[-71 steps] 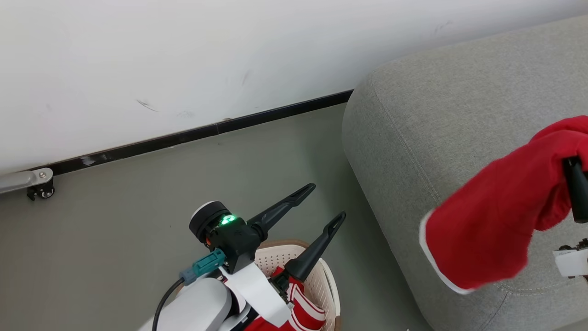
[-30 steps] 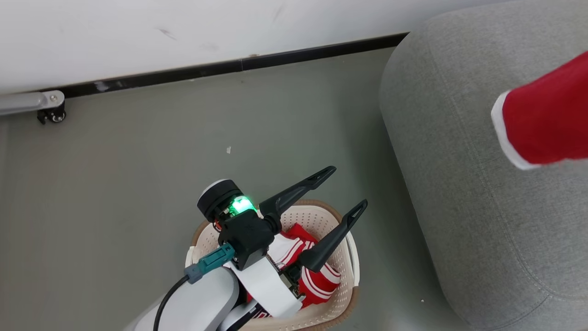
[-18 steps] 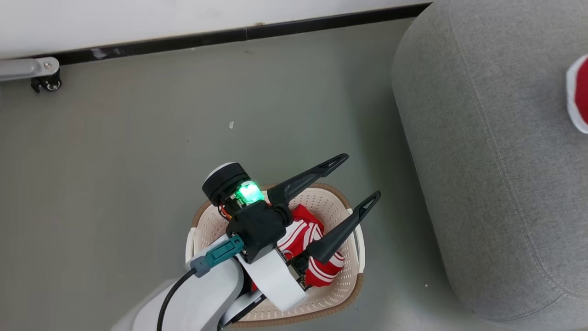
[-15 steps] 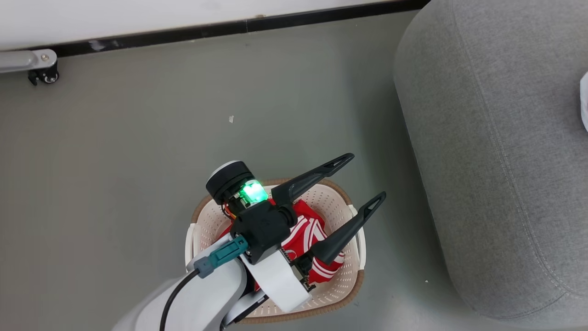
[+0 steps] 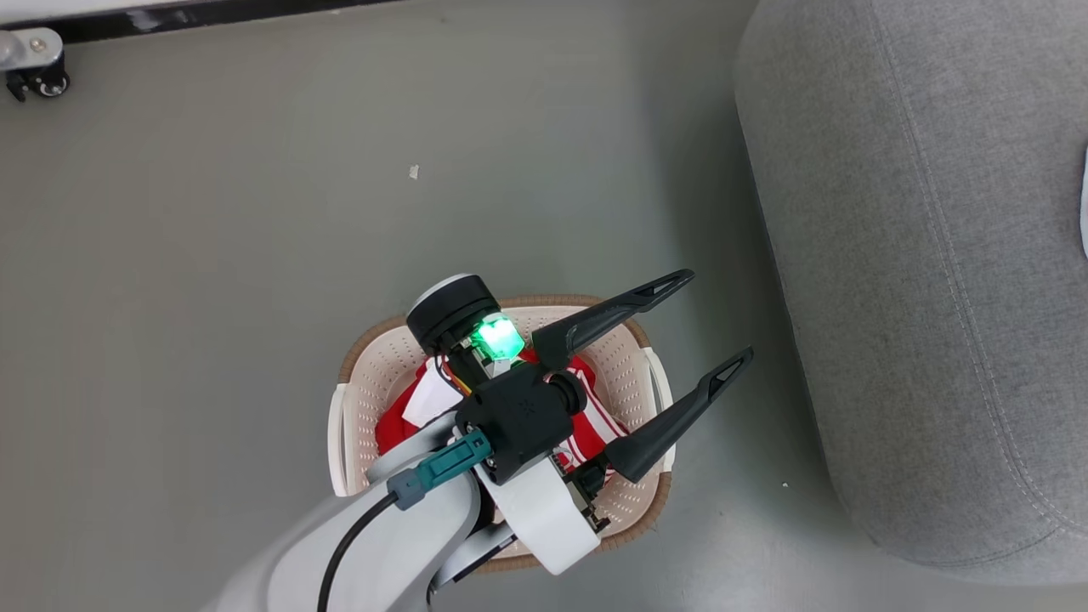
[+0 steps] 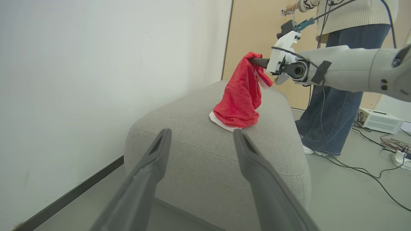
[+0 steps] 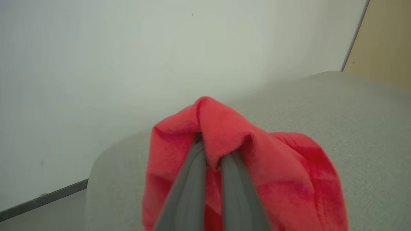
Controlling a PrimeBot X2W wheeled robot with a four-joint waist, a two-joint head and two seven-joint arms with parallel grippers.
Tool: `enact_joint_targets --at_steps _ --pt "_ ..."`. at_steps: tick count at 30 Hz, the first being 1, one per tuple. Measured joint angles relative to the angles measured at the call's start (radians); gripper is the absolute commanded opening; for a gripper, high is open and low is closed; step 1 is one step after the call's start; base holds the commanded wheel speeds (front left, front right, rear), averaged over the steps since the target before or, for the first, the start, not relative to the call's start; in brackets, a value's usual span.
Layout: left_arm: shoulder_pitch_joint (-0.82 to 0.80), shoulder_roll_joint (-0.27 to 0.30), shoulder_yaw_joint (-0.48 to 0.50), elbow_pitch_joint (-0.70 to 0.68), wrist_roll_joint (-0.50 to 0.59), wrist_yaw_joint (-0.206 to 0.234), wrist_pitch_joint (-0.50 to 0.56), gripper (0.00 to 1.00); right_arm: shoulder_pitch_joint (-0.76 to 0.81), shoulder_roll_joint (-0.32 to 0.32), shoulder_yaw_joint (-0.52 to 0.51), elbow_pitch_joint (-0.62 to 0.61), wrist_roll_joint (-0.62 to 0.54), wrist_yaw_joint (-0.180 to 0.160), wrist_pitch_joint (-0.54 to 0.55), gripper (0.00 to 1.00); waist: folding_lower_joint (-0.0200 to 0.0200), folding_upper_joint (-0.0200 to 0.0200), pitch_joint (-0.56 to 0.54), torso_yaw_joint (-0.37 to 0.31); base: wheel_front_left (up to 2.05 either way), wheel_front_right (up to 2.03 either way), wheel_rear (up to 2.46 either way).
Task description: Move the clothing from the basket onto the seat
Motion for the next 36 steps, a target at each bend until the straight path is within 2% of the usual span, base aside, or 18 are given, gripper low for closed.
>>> enact_joint_targets --at_steps 11,14,15,18,19,20,21,22,34,35,36 --pt "-0.02 0.004 0.001 0.02 0.007 0.0 -0.001 1.0 0.04 0.112 0.006 0.032 -0.024 0.002 0.0 0.0 0.0 0.0 0.041 -0.014 0.0 0.0 0.0" --pt "-0.02 0.004 0.002 0.027 0.006 0.0 -0.007 1.0 0.056 0.117 0.022 0.036 -0.03 0.003 0.0 0.0 0.0 0.0 0.044 -0.018 0.0 0.0 0.0" --pt "-0.02 0.004 0.002 0.029 0.006 0.0 -0.011 1.0 0.059 0.121 0.021 0.036 -0.03 0.003 0.0 0.06 0.0 0.0 0.044 -0.02 0.0 0.0 0.0" --pt "-0.02 0.003 0.003 0.035 0.006 0.0 -0.017 1.0 0.058 0.129 0.02 0.034 -0.029 0.003 0.0 0.42 0.0 0.0 0.044 -0.023 0.0 0.0 0.0" --pt "-0.021 0.003 0.004 0.039 0.006 0.0 -0.019 1.0 0.059 0.131 0.02 0.032 -0.028 0.003 0.0 0.62 0.0 0.0 0.043 -0.025 0.0 0.0 0.0" --pt "-0.021 0.002 0.005 0.041 0.006 0.0 -0.019 1.0 0.06 0.13 0.02 0.031 -0.025 0.003 0.0 0.62 0.0 0.0 0.042 -0.026 0.0 0.0 0.0" --pt "-0.021 0.002 0.005 0.045 0.006 0.0 -0.024 1.0 0.062 0.13 0.02 0.031 -0.021 0.003 0.0 0.95 0.0 0.0 0.041 -0.027 0.0 0.0 0.0" --pt "-0.021 0.001 0.005 0.048 0.006 0.0 -0.027 1.0 0.071 0.13 0.022 0.026 -0.019 0.003 0.0 1.0 0.0 0.0 0.04 -0.029 0.0 0.0 0.0" --pt "-0.019 0.007 0.014 0.098 -0.012 -0.002 -0.046 1.0 0.149 0.12 0.081 0.005 0.006 0.005 0.0 1.0 0.0 0.0 0.017 -0.05 0.0 0.0 0.0" --pt "-0.007 0.03 0.051 0.134 -0.029 -0.002 -0.062 1.0 0.254 0.128 0.143 -0.084 0.022 0.006 0.0 1.0 0.0 0.0 -0.028 -0.073 0.0 0.0 0.0" --pt "-0.002 0.032 0.058 0.137 -0.029 -0.002 -0.063 1.0 0.262 0.128 0.153 -0.096 0.022 0.006 0.0 1.0 0.0 0.0 -0.033 -0.075 0.0 0.0 0.0"
